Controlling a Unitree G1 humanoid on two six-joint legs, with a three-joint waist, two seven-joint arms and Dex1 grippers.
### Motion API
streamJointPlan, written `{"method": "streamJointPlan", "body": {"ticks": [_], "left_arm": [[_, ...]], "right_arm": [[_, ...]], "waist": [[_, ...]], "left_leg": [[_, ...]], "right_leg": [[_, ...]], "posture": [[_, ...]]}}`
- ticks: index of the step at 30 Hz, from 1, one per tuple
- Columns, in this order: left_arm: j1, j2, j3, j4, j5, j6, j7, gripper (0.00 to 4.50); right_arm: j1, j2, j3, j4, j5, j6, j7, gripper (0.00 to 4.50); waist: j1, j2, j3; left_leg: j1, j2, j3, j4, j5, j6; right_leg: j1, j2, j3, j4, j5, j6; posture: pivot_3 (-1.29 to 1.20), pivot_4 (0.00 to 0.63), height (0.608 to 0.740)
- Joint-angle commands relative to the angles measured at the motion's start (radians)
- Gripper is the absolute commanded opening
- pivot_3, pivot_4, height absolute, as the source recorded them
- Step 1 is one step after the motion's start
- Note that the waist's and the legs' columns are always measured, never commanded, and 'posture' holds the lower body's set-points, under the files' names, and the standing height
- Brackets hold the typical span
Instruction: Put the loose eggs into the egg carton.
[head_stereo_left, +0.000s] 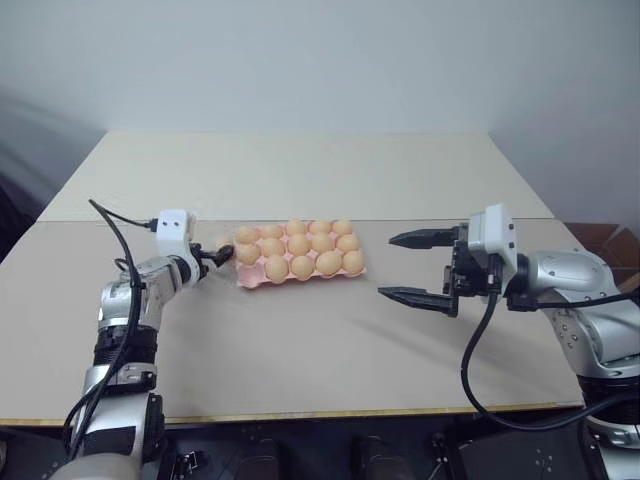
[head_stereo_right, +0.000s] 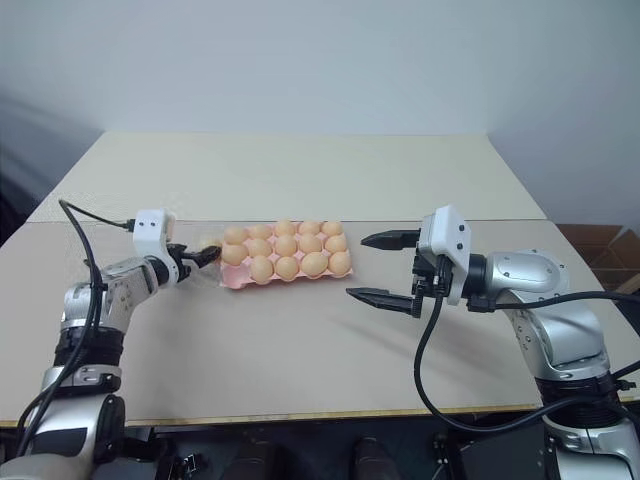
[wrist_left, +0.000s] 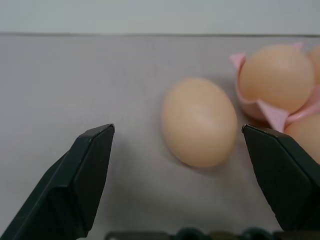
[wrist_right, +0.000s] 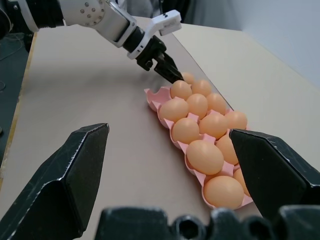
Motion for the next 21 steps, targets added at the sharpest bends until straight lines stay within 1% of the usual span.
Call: {"method": "streamJointPlan", "body": {"ticks": [1,6,14,21], "left_arm": [[0.009,0.031,0.036,-0.094,-0.002,0.035,0.017,4.46],[0.034,0.039,0.048,-0.15,-0.012,0.054,0.008,4.46],[-0.003,0.022,0.041,-0.101,0.008,0.058,0.044,4.46],[-0.008,0.056,0.051,-0.114,0.007,0.056,0.037,4.46]], "right_arm": [[-0.022,-0.004,-0.021,-0.015,0.014,-0.005,-0.001,4.5],[-0.029,-0.002,-0.019,-0.008,0.011,-0.008,0.001,4.5],[-0.042,-0.002,-0.019,-0.005,0.011,-0.007,0.001,4.5],[-0.029,-0.003,-0.025,-0.022,0.014,-0.003,-0.01,4.5]], "waist": [[0.001,0.0,0.0],[0.001,0.0,0.0],[0.003,0.0,0.0],[0.001,0.0,0.0]], "left_leg": [[0.0,0.0,0.0,0.0,0.0,0.0],[0.0,0.0,0.0,0.0,0.0,0.0],[0.0,0.0,0.0,0.0,0.0,0.0],[0.0,0.0,0.0,0.0,0.0,0.0]], "right_leg": [[0.0,0.0,0.0,0.0,0.0,0.0],[0.0,0.0,0.0,0.0,0.0,-0.001],[0.0,0.0,0.0,0.0,0.0,-0.001],[0.0,0.0,0.0,0.0,0.001,-0.001]], "posture": [[0.0,0.15,0.74],[0.0,0.15,0.74],[0.0,0.15,0.74],[0.0,0.15,0.74]]}}
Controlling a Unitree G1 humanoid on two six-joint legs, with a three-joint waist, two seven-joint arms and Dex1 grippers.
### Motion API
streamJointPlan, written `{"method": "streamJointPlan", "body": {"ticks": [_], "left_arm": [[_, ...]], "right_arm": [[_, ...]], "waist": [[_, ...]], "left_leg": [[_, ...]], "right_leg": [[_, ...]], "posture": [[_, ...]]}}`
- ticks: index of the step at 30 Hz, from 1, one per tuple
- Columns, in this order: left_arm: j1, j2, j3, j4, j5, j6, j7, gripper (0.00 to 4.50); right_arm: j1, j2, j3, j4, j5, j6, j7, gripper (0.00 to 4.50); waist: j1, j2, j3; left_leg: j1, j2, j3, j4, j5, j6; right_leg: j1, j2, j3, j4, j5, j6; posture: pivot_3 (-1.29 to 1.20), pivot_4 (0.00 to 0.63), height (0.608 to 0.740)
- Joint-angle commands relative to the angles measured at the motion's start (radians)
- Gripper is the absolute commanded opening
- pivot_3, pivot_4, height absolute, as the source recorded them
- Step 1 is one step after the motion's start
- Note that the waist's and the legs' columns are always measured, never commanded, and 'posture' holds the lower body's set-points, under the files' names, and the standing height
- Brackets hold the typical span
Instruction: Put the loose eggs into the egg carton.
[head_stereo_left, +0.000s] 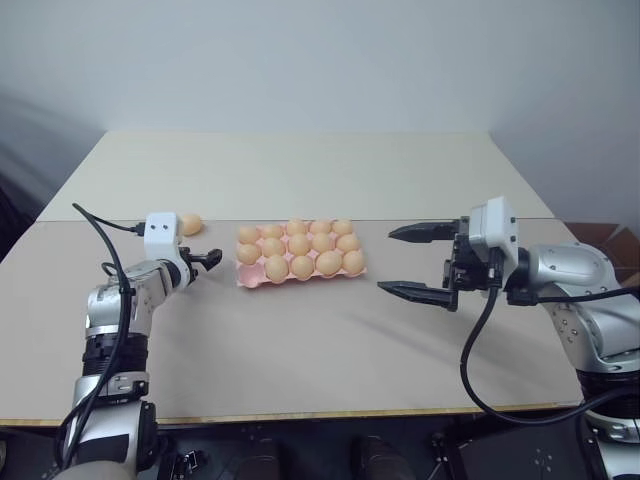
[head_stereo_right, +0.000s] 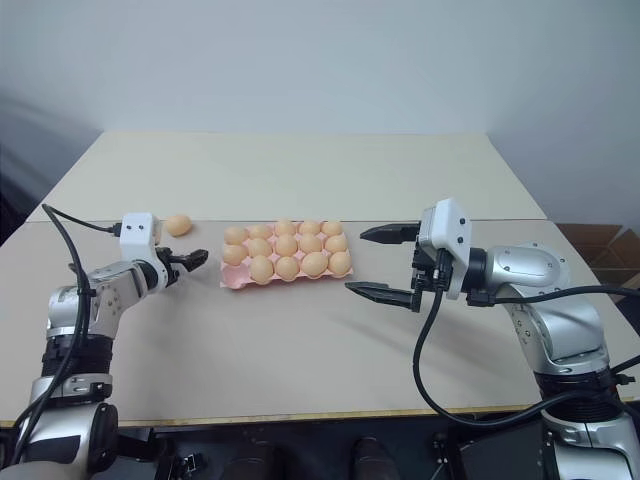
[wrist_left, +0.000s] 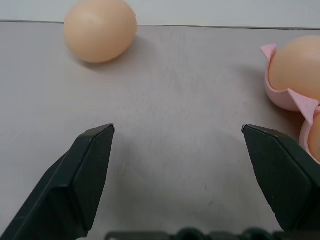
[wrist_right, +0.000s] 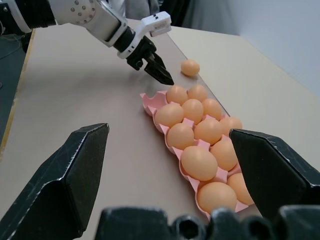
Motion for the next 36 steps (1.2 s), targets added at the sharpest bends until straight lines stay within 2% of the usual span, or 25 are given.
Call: {"method": "streamJointPlan", "body": {"ticks": [1,11,18,28,36], "left_arm": [[-0.025,0.03,0.021,-0.028,0.008,-0.013,-0.007,4.46],[0.009,0.032,0.039,-0.081,-0.011,-0.013,-0.017,4.46],[-0.021,0.042,0.073,-0.049,-0.002,-0.042,-0.007,4.46],[-0.124,0.045,0.052,0.091,0.024,-0.14,-0.025,4.46],[-0.29,0.025,-0.016,0.392,0.091,-0.284,-0.082,4.46]], "right_arm": [[0.0,-0.004,-0.026,-0.033,0.015,-0.002,-0.008,4.5],[0.009,-0.003,-0.023,-0.038,0.017,-0.005,-0.015,4.5],[0.009,0.002,-0.02,-0.038,0.014,-0.012,-0.017,4.5],[0.008,0.012,-0.021,-0.036,0.002,-0.024,-0.022,4.5],[0.004,0.011,-0.025,-0.04,0.001,-0.022,-0.029,4.5]], "waist": [[0.0,0.0,0.0],[0.001,0.0,0.0],[0.0,0.0,0.0],[0.002,0.0,0.0],[0.003,0.0,0.0]], "left_leg": [[0.0,0.0,0.0,0.0,0.0,0.0],[0.0,0.0,0.0,0.0,0.0,0.0],[0.0,0.0,0.0,0.0,0.0,0.0],[-0.001,0.0,0.0,0.0,0.0,0.0],[-0.001,-0.001,0.0,0.0,0.0,0.0]], "right_leg": [[0.0,0.0,0.0,0.0,0.0,0.0],[0.0,0.0,0.0,0.0,0.0,0.0],[0.0,0.0,0.0,0.0,0.0,0.0],[0.0,0.0,0.0,0.0,0.0,0.0],[0.0,0.0,-0.001,-0.001,0.0,0.001]], "posture": [[0.0,0.15,0.74],[0.0,0.15,0.74],[0.0,0.15,0.74],[0.0,0.15,0.74],[0.0,0.15,0.74]]}}
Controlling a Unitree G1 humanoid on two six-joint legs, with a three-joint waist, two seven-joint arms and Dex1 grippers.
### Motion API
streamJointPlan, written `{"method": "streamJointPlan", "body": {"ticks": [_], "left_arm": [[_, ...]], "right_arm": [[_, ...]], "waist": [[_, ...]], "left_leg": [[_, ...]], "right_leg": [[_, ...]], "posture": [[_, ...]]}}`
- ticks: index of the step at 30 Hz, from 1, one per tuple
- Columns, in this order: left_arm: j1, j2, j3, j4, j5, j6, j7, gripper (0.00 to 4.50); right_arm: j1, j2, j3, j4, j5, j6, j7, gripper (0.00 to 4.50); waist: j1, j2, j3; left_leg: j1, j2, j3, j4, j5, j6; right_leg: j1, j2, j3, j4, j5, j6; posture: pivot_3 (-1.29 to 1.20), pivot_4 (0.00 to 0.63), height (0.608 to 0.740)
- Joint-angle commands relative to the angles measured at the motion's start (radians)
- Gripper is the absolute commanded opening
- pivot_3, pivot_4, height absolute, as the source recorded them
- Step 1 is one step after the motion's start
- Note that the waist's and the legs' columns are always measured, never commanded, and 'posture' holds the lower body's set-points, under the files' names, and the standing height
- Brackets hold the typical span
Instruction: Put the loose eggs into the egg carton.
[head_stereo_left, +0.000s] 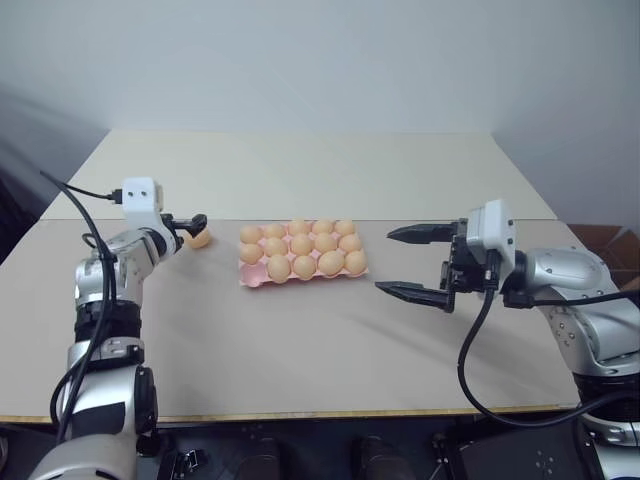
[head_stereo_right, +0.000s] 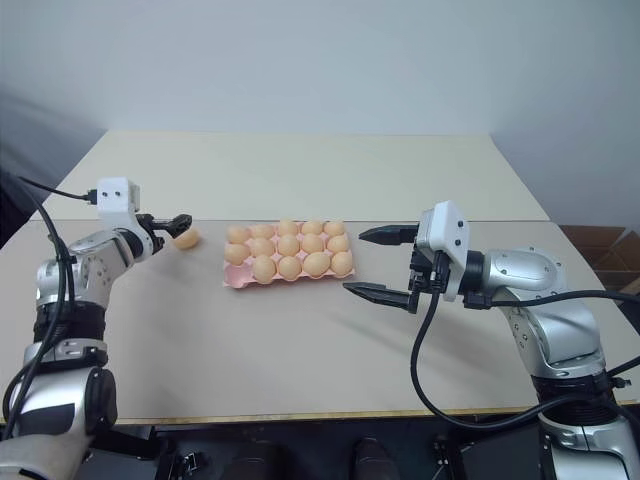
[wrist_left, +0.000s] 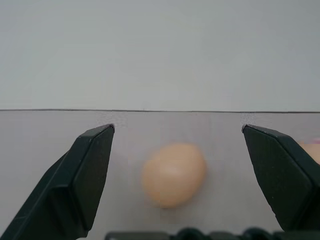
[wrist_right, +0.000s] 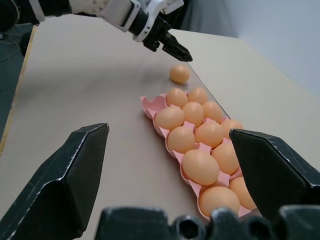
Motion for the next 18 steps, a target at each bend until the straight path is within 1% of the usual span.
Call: {"method": "streamJointPlan", "body": {"ticks": [1,7,16,18], "left_arm": [[-0.065,-0.005,-0.033,0.096,0.029,-0.074,-0.051,4.46],[-0.096,-0.022,-0.061,0.193,0.058,-0.121,-0.088,4.46],[-0.11,-0.026,-0.089,0.268,0.093,-0.08,-0.12,4.46],[-0.118,-0.029,-0.095,0.283,0.103,-0.067,-0.108,4.05]], "right_arm": [[-0.009,-0.006,-0.028,-0.033,0.005,-0.018,-0.01,4.5],[0.005,-0.014,-0.041,-0.054,0.012,-0.01,-0.02,4.5],[0.01,-0.021,-0.048,-0.064,0.017,-0.006,-0.033,4.5],[0.007,-0.02,-0.047,-0.062,0.015,-0.008,-0.036,4.5]], "waist": [[0.0,0.0,0.0],[-0.003,0.0,0.0],[-0.002,0.0,0.0],[-0.002,0.0,0.0]], "left_leg": [[0.0,0.0,0.0,0.0,0.0,0.0],[-0.001,0.0,0.0,0.0,0.0,0.0],[-0.001,0.0,0.0,0.0,0.0,0.0],[-0.001,0.0,0.0,0.0,0.0,0.0]], "right_leg": [[0.0,0.0,0.0,0.0,0.0,0.0],[0.0,0.0,0.0,0.0,0.0,0.0],[0.0,0.0,0.0,0.0,0.0,0.0],[0.0,0.0,0.0,0.0,0.0,0.0]], "posture": [[0.0,0.15,0.74],[0.0,0.15,0.74],[0.0,0.15,0.74],[0.0,0.15,0.74]]}}
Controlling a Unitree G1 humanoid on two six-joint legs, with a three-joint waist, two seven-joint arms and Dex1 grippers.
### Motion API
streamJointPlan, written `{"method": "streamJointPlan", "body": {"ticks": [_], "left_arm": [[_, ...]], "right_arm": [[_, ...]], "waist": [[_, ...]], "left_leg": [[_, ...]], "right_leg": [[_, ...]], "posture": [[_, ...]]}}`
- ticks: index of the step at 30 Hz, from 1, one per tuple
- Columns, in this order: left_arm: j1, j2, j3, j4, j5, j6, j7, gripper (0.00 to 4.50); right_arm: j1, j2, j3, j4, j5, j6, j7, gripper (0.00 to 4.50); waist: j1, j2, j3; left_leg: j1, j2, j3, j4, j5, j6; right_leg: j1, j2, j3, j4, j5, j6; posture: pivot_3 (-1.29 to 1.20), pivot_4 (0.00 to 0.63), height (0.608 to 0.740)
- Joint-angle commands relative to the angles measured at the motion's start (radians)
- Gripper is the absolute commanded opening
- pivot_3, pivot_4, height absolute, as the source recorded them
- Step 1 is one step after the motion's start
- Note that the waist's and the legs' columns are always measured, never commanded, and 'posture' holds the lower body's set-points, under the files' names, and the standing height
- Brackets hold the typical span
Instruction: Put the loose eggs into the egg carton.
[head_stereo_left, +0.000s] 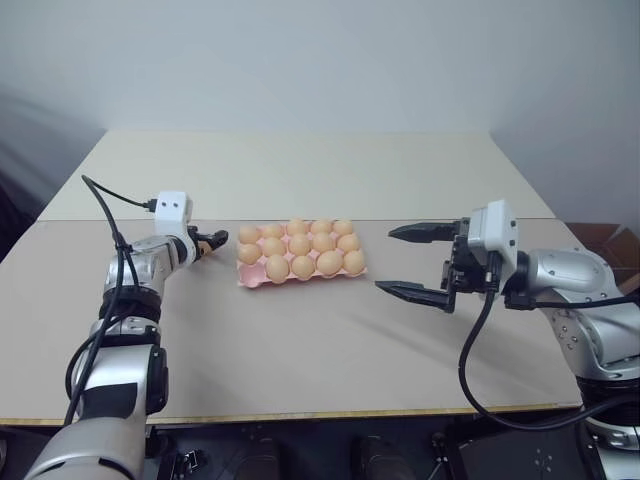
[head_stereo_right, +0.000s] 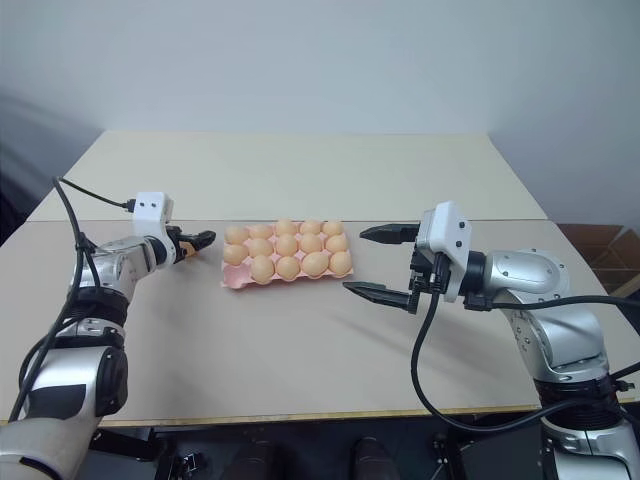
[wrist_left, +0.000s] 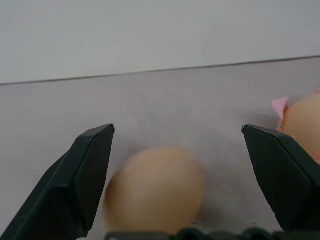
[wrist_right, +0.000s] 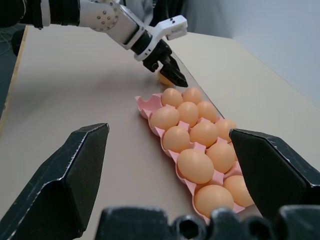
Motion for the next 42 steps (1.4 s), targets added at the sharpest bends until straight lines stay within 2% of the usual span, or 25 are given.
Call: {"method": "streamJointPlan", "body": {"ticks": [1,7,9,14,22,26,31,37,42], "left_arm": [[-0.043,0.0,-0.007,0.009,0.017,0.011,0.011,3.85],[-0.049,0.004,0.007,0.026,0.019,0.008,0.03,2.06],[-0.045,0.011,0.009,0.007,0.013,0.016,0.017,1.93],[-0.007,0.037,0.015,-0.132,-0.002,0.064,-0.01,1.93],[0.193,0.118,0.041,-0.677,-0.18,0.247,-0.23,1.93],[0.308,0.148,0.005,-0.86,-0.248,0.259,-0.347,1.93],[0.375,0.15,-0.044,-0.912,-0.252,0.259,-0.383,1.93],[0.382,0.147,-0.095,-0.889,-0.221,0.251,-0.373,1.93],[0.376,0.146,-0.102,-0.875,-0.217,0.243,-0.378,3.54]], "right_arm": [[-0.007,-0.012,-0.04,-0.03,0.013,-0.009,-0.009,4.5],[-0.014,-0.007,-0.037,-0.023,0.005,-0.012,-0.029,4.5],[-0.015,-0.006,-0.036,-0.022,0.004,-0.013,-0.033,4.5],[-0.01,-0.007,-0.036,-0.025,0.004,-0.014,-0.041,4.5],[0.007,-0.009,-0.039,-0.032,0.003,-0.017,-0.046,4.5],[0.009,-0.004,-0.036,-0.031,0.001,-0.02,-0.048,4.5],[0.013,0.003,-0.034,-0.035,0.0,-0.024,-0.054,4.5],[0.021,0.004,-0.039,-0.044,0.001,-0.026,-0.064,4.5],[0.024,0.005,-0.042,-0.05,0.001,-0.025,-0.074,4.5]], "waist": [[0.0,0.0,0.0],[0.0,0.0,0.0],[0.0,0.0,0.0],[-0.001,0.0,0.0],[-0.007,0.0,0.0],[-0.008,0.0,0.0],[-0.005,0.0,0.0],[-0.004,0.0,0.0],[-0.004,0.0,0.0]], "left_leg": [[0.0,0.0,0.0,0.0,0.0,0.0],[0.0,0.0,0.0,0.0,0.0,0.0],[0.0,0.0,0.0,0.0,0.0,0.0],[0.0,0.0,0.0,0.0,0.0,0.0],[0.0,0.001,0.0,0.0,0.0,0.0],[0.001,0.001,0.0,0.0,0.0,0.0],[0.002,0.001,0.0,0.0,0.0,0.0],[0.001,0.001,0.0,0.0,0.0,0.0],[0.001,0.001,0.0,0.0,0.0,0.0]], "right_leg": [[0.0,0.0,0.0,0.0,0.0,0.0],[0.0,0.0,0.0,0.0,0.0,0.0],[0.0,0.0,0.0,0.0,0.0,0.0],[0.0,0.0,0.0,0.0,0.0,0.0],[0.0,0.0,0.001,0.0,0.001,-0.001],[0.0,0.0,0.001,0.001,0.0,0.0],[0.0,0.0,0.001,0.001,-0.002,0.003],[0.0,0.0,0.001,0.001,-0.002,0.003],[0.0,0.0,0.001,0.001,-0.002,0.003]], "posture": [[0.0,0.15,0.74],[0.0,0.15,0.74],[0.0,0.15,0.74],[0.0,0.15,0.74],[0.0,0.15,0.74],[0.0,0.15,0.74],[0.0,0.15,0.74],[0.0,0.15,0.74],[0.0,0.15,0.74]]}}
